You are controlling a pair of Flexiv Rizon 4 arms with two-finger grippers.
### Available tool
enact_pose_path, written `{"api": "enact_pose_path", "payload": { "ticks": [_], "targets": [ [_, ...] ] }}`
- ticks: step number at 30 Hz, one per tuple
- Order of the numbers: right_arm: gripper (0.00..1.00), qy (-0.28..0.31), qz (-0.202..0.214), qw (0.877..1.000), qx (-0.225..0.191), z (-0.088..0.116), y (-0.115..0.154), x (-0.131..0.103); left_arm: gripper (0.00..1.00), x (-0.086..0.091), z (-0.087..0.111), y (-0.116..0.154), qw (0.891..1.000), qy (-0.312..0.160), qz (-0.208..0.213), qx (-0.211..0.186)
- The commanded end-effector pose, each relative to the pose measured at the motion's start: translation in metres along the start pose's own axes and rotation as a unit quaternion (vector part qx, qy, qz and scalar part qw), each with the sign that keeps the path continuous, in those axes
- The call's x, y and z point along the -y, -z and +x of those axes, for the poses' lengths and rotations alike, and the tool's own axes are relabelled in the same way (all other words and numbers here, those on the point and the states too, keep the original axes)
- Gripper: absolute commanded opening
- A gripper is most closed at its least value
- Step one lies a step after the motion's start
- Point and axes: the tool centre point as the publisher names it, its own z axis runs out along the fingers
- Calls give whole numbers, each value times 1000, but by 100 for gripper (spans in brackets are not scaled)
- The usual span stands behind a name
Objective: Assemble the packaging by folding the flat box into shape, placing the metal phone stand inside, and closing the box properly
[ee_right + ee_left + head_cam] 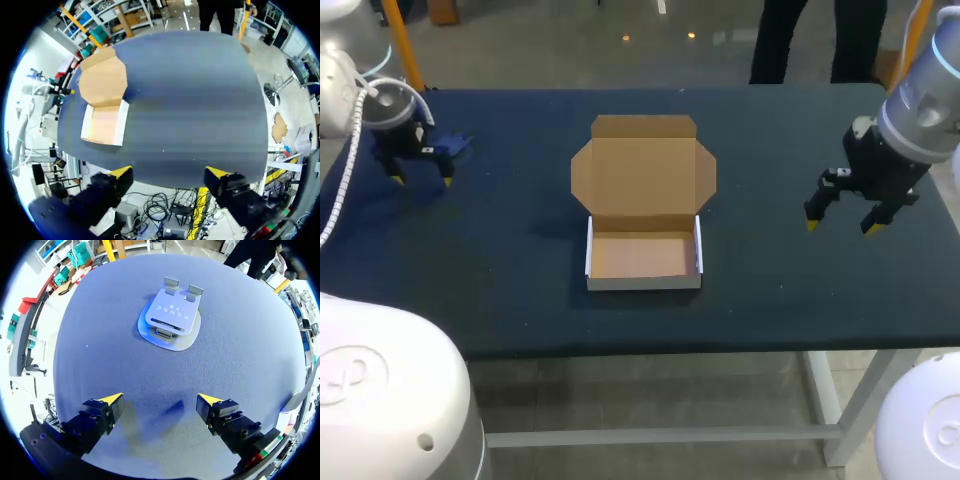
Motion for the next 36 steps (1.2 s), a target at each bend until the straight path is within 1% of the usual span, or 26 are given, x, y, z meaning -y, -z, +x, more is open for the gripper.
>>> {"api": "enact_pose_path", "payload": {
  "ticks": [1, 6, 13, 36],
  "targets": [
    [100, 0, 2, 1000, 1, 0, 2, 0, 100, 3, -2, -2, 1000, -1, -3, -1],
    [100, 0, 2, 1000, 1, 0, 2, 0, 100, 7, -3, -3, 1000, -4, 0, -2],
    [100, 0, 2, 1000, 1, 0, 2, 0, 100, 8, -3, -3, 1000, -7, 3, -2],
    [100, 0, 2, 1000, 1, 0, 2, 0, 100, 25, -8, -10, 1000, -28, -2, -1]
  ]
}}
